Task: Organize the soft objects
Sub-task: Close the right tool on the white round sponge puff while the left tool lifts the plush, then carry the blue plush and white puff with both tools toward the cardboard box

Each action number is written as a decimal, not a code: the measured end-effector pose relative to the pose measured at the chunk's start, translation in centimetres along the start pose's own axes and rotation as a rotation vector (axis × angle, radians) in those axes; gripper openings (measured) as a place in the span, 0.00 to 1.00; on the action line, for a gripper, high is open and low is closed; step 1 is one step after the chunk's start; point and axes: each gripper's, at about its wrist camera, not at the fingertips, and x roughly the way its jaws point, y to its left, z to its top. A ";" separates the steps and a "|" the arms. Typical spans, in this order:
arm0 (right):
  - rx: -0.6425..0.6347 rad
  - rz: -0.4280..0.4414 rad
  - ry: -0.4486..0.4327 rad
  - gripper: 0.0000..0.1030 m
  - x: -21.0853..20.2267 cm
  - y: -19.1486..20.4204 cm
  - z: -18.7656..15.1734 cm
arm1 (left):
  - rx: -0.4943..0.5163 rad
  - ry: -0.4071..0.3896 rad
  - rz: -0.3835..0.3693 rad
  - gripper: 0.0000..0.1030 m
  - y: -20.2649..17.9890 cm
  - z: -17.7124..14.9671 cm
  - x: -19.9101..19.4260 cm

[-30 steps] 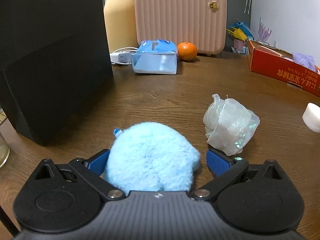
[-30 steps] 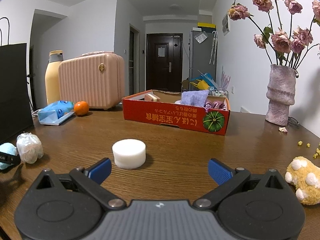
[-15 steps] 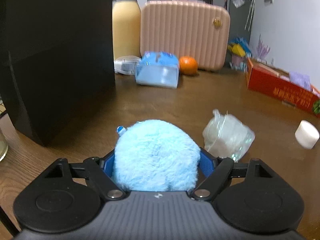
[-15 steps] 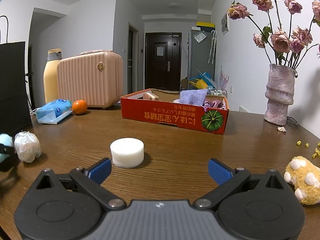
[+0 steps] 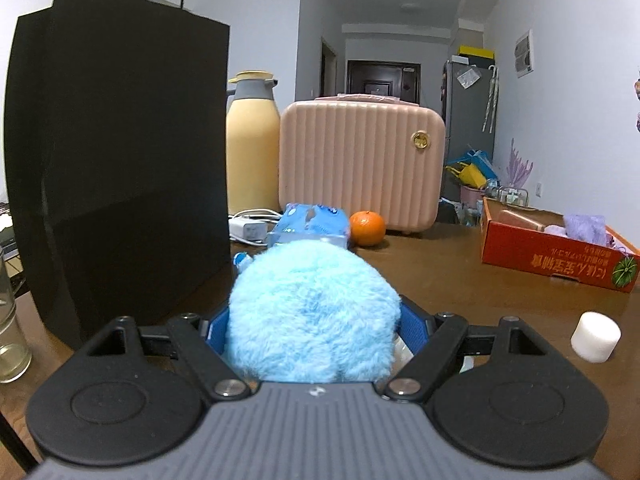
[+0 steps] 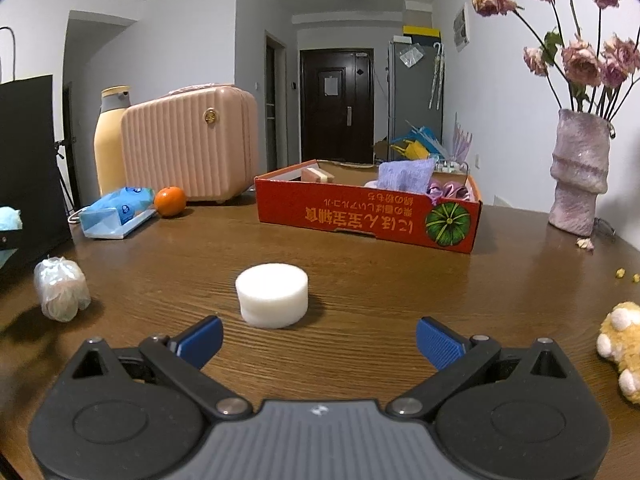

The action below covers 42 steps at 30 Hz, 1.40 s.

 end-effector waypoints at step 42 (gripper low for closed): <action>0.097 -0.019 0.180 0.56 10.7 3.9 3.0 | 0.086 0.040 -0.048 0.79 -3.0 2.1 6.5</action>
